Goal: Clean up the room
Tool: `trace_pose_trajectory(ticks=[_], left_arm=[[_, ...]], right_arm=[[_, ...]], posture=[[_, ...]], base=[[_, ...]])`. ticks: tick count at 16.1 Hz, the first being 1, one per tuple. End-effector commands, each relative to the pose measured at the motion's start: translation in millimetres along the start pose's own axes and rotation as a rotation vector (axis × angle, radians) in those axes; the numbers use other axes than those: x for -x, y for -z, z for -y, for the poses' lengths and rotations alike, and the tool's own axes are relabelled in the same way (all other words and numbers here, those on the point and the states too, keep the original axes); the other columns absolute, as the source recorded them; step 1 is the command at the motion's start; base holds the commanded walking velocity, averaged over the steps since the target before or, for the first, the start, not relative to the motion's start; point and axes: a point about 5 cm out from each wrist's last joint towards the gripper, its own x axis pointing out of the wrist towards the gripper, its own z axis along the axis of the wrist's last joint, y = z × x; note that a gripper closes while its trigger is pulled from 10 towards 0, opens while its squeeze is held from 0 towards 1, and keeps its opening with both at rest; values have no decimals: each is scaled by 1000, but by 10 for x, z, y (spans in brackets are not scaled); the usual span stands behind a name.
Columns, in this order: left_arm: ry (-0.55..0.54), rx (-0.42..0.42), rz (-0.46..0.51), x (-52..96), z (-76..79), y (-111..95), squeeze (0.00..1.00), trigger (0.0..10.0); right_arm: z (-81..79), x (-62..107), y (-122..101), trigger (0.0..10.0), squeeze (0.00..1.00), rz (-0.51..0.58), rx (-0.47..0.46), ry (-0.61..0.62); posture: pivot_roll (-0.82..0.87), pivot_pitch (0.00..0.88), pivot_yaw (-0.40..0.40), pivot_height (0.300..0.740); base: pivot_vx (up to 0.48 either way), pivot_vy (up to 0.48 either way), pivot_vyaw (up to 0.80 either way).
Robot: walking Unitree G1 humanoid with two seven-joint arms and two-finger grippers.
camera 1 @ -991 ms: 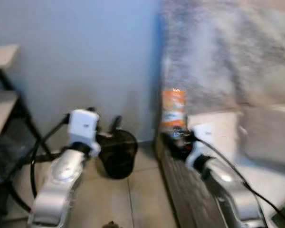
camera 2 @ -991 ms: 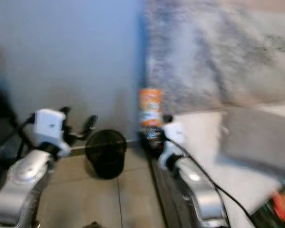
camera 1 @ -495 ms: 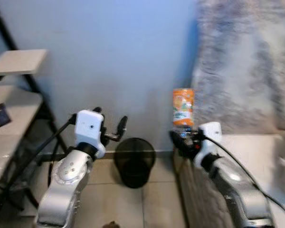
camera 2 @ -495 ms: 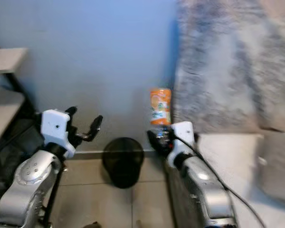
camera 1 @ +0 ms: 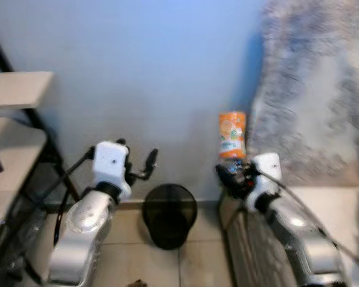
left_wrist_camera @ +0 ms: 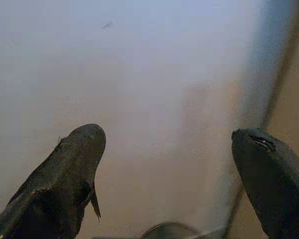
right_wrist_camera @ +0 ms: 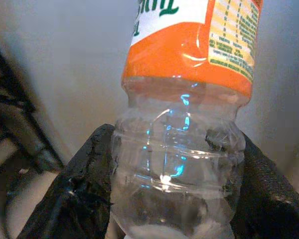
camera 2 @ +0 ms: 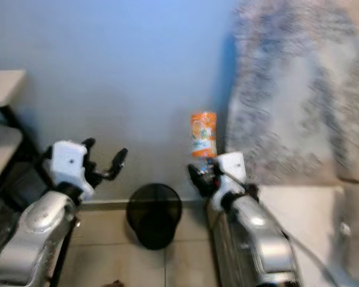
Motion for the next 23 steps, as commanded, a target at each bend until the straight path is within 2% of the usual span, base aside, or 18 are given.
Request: trace_pose_trajectory(ticks=[1, 7, 9, 10, 12, 15, 17, 18, 19, 21, 23], left_arm=[[19, 8, 11, -25, 35, -21, 0, 10000], [27, 2, 13, -22, 45, -19, 0, 10000], [28, 0, 14, -11, 47, -19, 0, 10000], [31, -2, 14, -7, 52, -18, 0, 10000], [65, -7, 13, 4, 89, -7, 0, 10000], [163, -56, -11, 24, 145, 32, 0, 10000], [241, -99, -49, 64, 151, 87, 0, 10000], [322, -118, -90, 113, 161, 139, 0, 10000], [345, -128, -101, 127, 162, 154, 0, 10000], [441, -165, -163, 196, 129, 234, 0, 10000], [518, -191, -225, 276, 102, 310, 0, 10000]], right_arm=[[71, 40, -4, 10000, 0, -10, 4, 21], [66, 18, 1, 10000, 0, -12, 16, 8], [26, -3, 26, 10000, 0, -52, 101, -48], [22, -11, 32, 10000, 0, -57, 110, -57], [95, -13, 53, 10000, 0, -67, 59, -40], [232, 17, 192, 10000, 0, -194, 155, -110], [262, 15, 273, 10000, 0, -264, 231, -173], [284, -21, 339, 10000, 0, -306, 279, -205], [282, -40, 358, 10000, 0, -315, 289, -218], [273, -174, 487, 10000, 0, -370, 344, -240], [223, -325, 622, 10000, 0, -408, 357, -225]], posture=[[18, 35, -15, 740], [22, 29, -20, 740], [24, 26, -23, 740], [25, 26, -24, 740], [26, 25, -23, 740], [20, 36, -24, 740], [19, 47, -27, 740], [22, 62, -35, 740], [23, 64, -36, 740], [20, 92, -45, 740], [12, 122, -47, 740]], base=[[334, 0, -738], [331, 0, 0], [326, 0, 0], [319, 0, 800], [146, 0, 0], [0, 0, 0], [0, 0, 0], [0, 0, 0], [0, 0, 0], [0, 0, 0], [0, 0, 0]])
